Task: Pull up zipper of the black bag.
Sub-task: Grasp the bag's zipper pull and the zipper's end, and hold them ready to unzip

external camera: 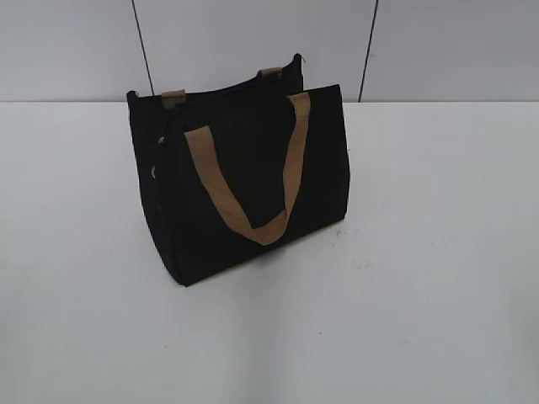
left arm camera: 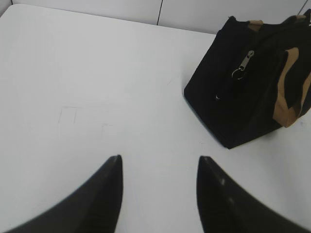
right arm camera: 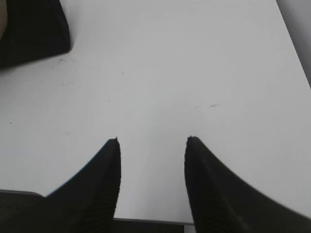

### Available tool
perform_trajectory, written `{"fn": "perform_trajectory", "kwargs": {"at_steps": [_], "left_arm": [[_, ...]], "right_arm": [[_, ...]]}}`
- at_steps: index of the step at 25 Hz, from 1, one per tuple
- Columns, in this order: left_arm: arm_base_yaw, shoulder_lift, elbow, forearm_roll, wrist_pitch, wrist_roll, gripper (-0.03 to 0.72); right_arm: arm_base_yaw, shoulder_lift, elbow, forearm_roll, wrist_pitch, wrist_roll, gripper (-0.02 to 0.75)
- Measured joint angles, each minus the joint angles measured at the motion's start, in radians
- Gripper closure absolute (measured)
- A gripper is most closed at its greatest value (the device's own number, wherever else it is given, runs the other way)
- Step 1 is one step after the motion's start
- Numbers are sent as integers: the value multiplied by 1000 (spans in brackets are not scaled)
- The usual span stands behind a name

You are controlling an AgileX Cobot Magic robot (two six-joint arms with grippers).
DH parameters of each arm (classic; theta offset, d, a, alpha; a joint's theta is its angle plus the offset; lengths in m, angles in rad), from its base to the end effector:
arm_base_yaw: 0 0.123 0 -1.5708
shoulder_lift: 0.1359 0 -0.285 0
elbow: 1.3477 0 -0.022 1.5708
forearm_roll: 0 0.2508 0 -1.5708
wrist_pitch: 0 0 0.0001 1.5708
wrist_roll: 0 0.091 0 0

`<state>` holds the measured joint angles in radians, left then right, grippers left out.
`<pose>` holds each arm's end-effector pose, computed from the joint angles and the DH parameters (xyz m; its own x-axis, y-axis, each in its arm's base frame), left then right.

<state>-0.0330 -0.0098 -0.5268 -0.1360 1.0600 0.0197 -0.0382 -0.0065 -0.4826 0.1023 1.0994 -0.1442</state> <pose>-0.0104 -0.0104 0.2853 -0.4248 -0.0328 -0.9047 0.1202 0.9884 -0.0922 -0.0054 0.0085 0.2697 -0.4910 -0.0784 -0.8676 -0.0891 0.9952 -0.0395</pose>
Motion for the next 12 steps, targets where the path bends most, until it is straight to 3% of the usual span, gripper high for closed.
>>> {"fn": "perform_trajectory", "kwargs": {"at_steps": [10,12], "left_arm": [[0,1,0,0,0,5,330],[0,16,0,-5,1,60,330]], "right_arm": [[0,0,0,0,0,0,393],[0,0,0,0,0,0,393]]}}
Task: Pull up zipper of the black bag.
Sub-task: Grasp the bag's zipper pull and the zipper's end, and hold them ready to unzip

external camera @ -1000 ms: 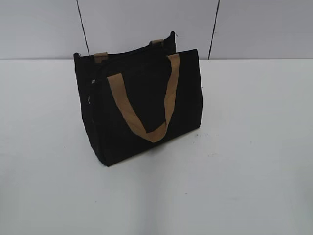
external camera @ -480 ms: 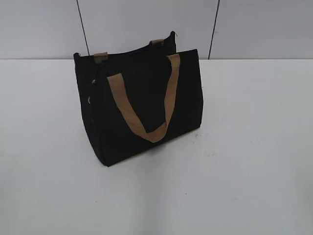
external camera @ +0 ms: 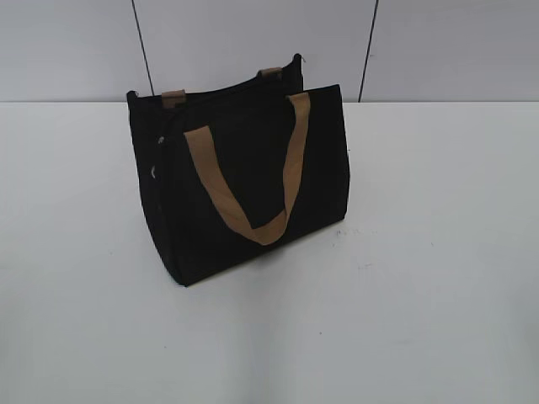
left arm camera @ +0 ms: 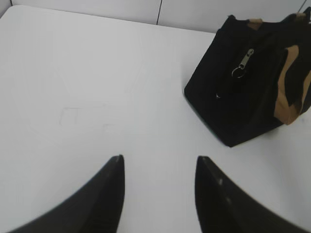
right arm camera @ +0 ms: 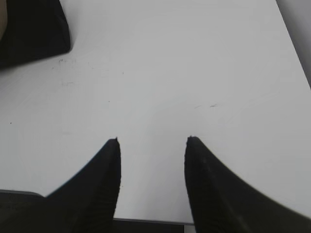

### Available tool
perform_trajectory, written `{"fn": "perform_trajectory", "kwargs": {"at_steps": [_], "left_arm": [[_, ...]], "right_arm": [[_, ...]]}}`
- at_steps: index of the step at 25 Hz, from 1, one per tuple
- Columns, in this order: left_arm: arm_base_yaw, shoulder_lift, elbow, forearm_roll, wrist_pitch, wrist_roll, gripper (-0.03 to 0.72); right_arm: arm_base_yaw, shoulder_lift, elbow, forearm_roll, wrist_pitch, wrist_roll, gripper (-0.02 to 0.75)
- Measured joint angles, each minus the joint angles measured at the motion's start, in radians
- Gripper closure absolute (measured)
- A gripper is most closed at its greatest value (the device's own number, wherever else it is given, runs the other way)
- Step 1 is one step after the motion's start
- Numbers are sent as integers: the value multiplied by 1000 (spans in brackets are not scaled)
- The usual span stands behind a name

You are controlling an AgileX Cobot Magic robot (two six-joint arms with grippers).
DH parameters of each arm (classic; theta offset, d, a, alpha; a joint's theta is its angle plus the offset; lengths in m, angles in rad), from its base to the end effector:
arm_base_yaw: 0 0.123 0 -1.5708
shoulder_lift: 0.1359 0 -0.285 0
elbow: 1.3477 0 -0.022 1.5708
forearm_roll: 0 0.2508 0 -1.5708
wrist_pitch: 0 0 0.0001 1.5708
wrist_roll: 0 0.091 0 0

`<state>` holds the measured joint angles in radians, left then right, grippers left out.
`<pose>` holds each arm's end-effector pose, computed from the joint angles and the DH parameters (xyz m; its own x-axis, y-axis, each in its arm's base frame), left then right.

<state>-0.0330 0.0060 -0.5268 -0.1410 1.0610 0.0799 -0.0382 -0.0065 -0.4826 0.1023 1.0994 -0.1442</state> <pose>-0.0079 -0.0109 0.2854 -0.4320 0.0249 -0.9015 0.1479 0.9880 -0.0435 -0.0054 0.0085 0.2697 -0.4910 -0.0784 -0.8676 -0.0891 0.9952 -0.0395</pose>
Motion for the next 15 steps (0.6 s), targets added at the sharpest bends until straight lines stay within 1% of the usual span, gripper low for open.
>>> {"fn": "perform_trajectory", "kwargs": {"at_steps": [3,9,11,15], "left_arm": [[0,27,0,-11,2,106,330],[0,102,-1,-22,6,176,330],[0,124,-11,-44,-9,228,330],[0,169,-15,-87,-154,289,330]], "right_arm": [[0,0,0,0,0,0,393],[0,0,0,0,-3,-1,393],[0,3,-1,0,-5,-2,393],[0,76,-1,0,-7,-2,393]]}}
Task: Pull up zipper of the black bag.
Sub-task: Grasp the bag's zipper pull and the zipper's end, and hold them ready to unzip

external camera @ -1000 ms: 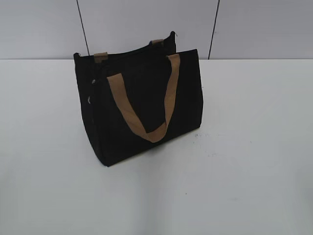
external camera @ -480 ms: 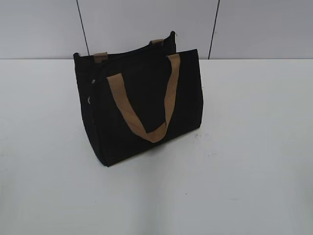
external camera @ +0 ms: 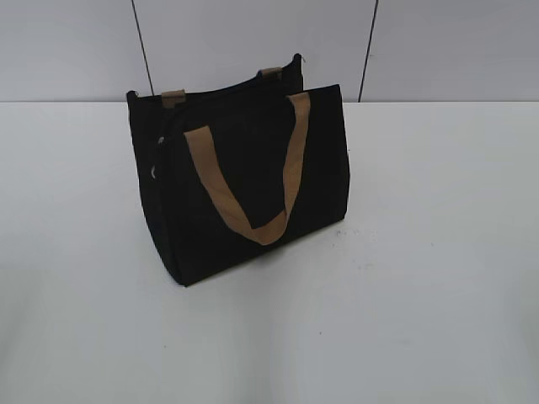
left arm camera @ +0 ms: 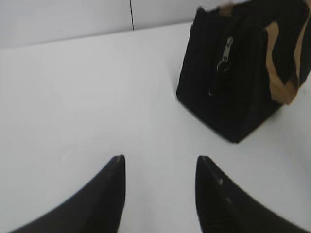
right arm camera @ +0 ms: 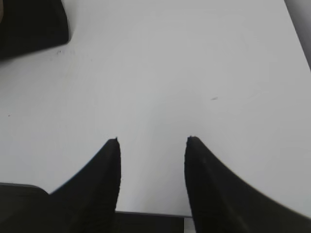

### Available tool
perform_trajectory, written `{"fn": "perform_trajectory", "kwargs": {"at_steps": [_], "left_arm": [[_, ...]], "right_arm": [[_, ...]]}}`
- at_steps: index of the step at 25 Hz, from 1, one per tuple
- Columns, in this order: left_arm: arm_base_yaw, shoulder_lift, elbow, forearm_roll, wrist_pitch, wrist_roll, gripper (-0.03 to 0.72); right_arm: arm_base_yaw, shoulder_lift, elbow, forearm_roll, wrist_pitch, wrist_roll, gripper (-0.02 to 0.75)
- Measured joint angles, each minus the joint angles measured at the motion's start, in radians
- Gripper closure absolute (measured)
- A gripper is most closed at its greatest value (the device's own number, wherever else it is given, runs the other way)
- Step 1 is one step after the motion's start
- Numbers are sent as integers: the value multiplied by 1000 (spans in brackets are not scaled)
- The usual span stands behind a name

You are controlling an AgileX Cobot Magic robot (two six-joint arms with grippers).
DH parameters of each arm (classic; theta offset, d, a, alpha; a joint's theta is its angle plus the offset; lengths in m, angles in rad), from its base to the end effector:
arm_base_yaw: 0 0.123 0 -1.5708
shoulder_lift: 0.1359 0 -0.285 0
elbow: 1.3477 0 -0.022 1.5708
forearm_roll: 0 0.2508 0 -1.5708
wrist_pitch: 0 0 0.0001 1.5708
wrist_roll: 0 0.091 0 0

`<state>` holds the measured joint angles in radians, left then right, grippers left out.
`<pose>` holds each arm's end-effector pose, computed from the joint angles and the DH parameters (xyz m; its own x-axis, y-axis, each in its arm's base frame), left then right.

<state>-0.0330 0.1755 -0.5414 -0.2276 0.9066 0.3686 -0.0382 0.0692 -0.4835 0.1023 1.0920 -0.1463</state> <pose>0.0250 -0.0170 0.3016 -0.3721 0.2337 -0.8983 0.2840 0.9500 0.1295 0.0060 0.0080 0.2705 -0.5482 -0.0776 -0.8328 -0.0920 0.9952 -0.0322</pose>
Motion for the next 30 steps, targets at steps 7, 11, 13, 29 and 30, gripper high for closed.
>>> {"fn": "perform_trajectory", "kwargs": {"at_steps": [7,11,13,29,30], "left_arm": [[0,180,42,-172,-244,219,330],[0,327,77,-417,-300,541,330],[0,407,80,-557,-308,719,330],[0,1096,81,-1429,-295,1914,305],[0,1136,81,-1457,-290,1957,297]], "right_arm": [[0,155,-58,4,-41,-50,394],[0,189,-88,12,-52,-59,394],[0,209,-95,16,-52,-60,394],[0,449,-98,264,-72,-249,394],[0,450,-98,277,-72,-262,395]]}}
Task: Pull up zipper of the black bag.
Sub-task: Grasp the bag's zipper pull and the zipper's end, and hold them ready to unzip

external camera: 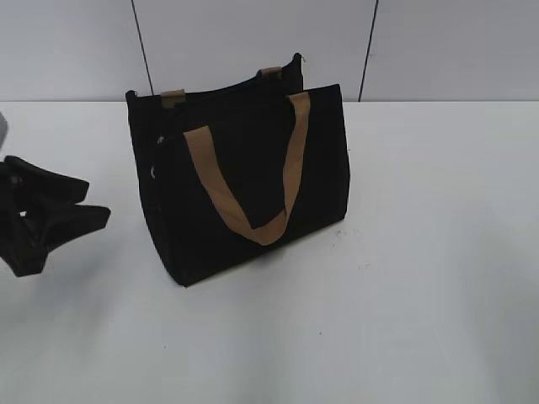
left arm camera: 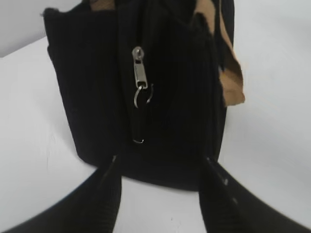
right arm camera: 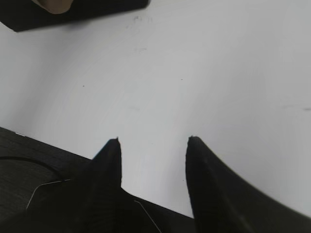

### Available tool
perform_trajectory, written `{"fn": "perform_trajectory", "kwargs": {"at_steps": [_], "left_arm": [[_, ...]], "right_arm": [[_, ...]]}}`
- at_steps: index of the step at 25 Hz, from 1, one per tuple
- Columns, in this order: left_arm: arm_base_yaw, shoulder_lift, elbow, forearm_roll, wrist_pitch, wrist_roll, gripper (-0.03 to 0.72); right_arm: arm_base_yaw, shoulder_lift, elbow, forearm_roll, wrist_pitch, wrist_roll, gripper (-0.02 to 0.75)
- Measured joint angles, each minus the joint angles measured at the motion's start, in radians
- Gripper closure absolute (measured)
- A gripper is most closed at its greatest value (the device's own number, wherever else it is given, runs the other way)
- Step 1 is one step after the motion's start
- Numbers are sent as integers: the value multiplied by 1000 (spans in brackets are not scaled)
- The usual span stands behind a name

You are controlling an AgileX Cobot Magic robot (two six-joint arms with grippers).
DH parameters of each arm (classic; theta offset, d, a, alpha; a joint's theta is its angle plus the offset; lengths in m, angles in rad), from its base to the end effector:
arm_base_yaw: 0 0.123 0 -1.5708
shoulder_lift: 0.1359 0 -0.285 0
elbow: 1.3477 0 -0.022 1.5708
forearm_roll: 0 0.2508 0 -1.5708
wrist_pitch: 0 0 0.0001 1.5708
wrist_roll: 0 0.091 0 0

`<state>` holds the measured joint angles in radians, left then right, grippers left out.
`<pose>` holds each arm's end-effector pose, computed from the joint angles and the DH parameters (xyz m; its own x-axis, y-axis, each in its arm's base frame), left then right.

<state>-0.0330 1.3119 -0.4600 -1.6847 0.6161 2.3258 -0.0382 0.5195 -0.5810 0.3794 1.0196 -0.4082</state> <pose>0.2171 -0.0595 0.2010 -0.2434 0.4812 -0.8421 0.7499 0.6440 0.1512 0.0776 0.0258 0.2914 -0.6921 -0.1644 -0.7028 -0.3204 0.9425 0.0951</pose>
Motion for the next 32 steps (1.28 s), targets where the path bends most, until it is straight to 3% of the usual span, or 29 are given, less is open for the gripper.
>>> {"fn": "perform_trajectory", "kwargs": {"at_steps": [3,7,17,25,32], "left_arm": [[0,103,0,-37,35,183,286],[-1,228,-23,-41,91,275,284],[-7,396,-194,-46,86,290,284],[-106,490,-296,-47,15,293,284],[-118,546,-348,-48,-34,258,284]], "right_arm": [[0,0,0,44,-1,-22,395],[0,0,-1,65,-3,-28,396],[0,0,-1,70,-3,-28,397],[0,0,-1,71,-4,-29,397],[0,0,-1,72,-4,-29,397]]}}
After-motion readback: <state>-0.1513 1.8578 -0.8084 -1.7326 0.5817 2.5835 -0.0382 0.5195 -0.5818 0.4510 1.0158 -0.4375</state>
